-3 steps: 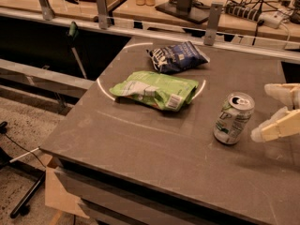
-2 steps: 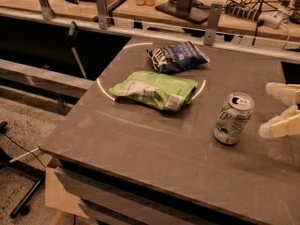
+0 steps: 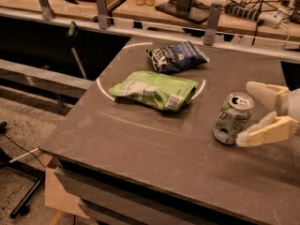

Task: Move 7up can near blue chip bag

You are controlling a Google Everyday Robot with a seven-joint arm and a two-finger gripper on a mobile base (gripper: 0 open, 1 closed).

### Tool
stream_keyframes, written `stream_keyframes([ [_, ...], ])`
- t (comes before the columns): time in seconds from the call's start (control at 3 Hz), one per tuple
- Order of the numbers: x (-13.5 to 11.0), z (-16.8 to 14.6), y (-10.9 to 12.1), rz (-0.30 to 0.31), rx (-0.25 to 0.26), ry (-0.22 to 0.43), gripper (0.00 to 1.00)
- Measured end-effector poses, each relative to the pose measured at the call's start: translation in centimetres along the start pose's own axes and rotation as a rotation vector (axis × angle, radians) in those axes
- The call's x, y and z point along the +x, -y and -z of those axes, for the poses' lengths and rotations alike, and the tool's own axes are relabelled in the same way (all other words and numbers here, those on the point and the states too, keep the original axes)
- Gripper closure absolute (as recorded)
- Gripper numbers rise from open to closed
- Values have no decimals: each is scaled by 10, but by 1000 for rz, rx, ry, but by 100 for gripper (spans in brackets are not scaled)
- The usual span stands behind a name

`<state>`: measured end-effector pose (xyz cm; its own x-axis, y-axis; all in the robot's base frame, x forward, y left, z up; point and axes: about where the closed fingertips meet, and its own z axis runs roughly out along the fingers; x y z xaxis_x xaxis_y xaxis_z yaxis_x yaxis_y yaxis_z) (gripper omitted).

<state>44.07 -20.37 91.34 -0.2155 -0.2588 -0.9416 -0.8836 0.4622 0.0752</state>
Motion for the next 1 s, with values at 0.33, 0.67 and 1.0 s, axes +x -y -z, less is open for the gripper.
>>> stream_keyframes([
  [0.33, -5, -38, 6, 26, 38, 14, 17],
  [0.67, -17, -82, 27, 61, 49, 60, 42],
  [1.0, -20, -87, 30, 69, 46, 66, 65],
])
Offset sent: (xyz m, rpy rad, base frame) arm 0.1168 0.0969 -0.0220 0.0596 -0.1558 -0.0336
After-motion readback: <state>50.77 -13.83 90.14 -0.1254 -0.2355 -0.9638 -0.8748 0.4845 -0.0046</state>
